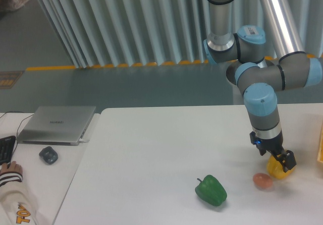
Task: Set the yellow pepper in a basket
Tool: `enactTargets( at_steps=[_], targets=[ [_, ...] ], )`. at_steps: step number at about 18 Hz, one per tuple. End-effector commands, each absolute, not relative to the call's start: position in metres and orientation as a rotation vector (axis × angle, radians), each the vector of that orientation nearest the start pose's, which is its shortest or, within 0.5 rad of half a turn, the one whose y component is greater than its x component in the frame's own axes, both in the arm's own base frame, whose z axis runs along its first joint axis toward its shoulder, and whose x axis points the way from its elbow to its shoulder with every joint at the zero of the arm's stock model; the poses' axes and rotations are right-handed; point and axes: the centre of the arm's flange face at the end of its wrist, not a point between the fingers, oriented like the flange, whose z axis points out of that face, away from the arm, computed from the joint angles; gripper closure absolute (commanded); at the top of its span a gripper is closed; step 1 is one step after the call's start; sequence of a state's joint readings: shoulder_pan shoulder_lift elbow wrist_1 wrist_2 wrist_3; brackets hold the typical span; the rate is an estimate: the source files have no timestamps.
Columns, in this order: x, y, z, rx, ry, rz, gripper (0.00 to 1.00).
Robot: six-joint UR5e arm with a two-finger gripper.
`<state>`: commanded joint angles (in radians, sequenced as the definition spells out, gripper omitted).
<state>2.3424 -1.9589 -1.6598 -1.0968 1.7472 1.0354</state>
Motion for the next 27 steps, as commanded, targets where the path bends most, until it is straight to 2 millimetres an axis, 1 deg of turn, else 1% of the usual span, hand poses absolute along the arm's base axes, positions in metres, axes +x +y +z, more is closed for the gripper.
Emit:
enactTargets(
  at_steps=[6, 7, 8, 9, 10, 11, 12, 15, 19, 20, 23, 25, 27],
  targets=[
    [-0.348, 0.513, 0.272, -3.266, 0.425, 0.179, 0.0],
    [-0.349, 0.513, 0.272, -3.265, 0.42, 0.181, 0.26],
    [-0.349, 0.513, 0.272, -3.267, 0.417, 0.179, 0.34],
    [-0.349, 0.513, 0.272, -3.266, 0.417, 0.181, 0.4],
    [-0.348, 0.514, 0.272, -3.267, 0.417, 0.18, 0.53],
    [-0.348, 0.514, 0.273, -3.266, 0.42, 0.179, 0.62],
    [-0.348, 0.514, 0.275, -3.265, 0.42, 0.178, 0.67],
    [-0.349, 0.516, 0.283, -3.257, 0.427, 0.187, 0.68],
    [-0.356, 0.525, 0.327, -3.257, 0.45, 0.162, 0.7],
    [-0.358, 0.527, 0.343, -3.241, 0.488, 0.172, 0.7],
    [-0.361, 0.523, 0.368, -3.148, 0.691, 0.174, 0.69],
    [-0.368, 0.516, 0.374, -3.095, 0.729, 0.141, 0.69],
    [-0.377, 0.511, 0.375, -3.061, 0.737, 0.112, 0.69]
  ],
)
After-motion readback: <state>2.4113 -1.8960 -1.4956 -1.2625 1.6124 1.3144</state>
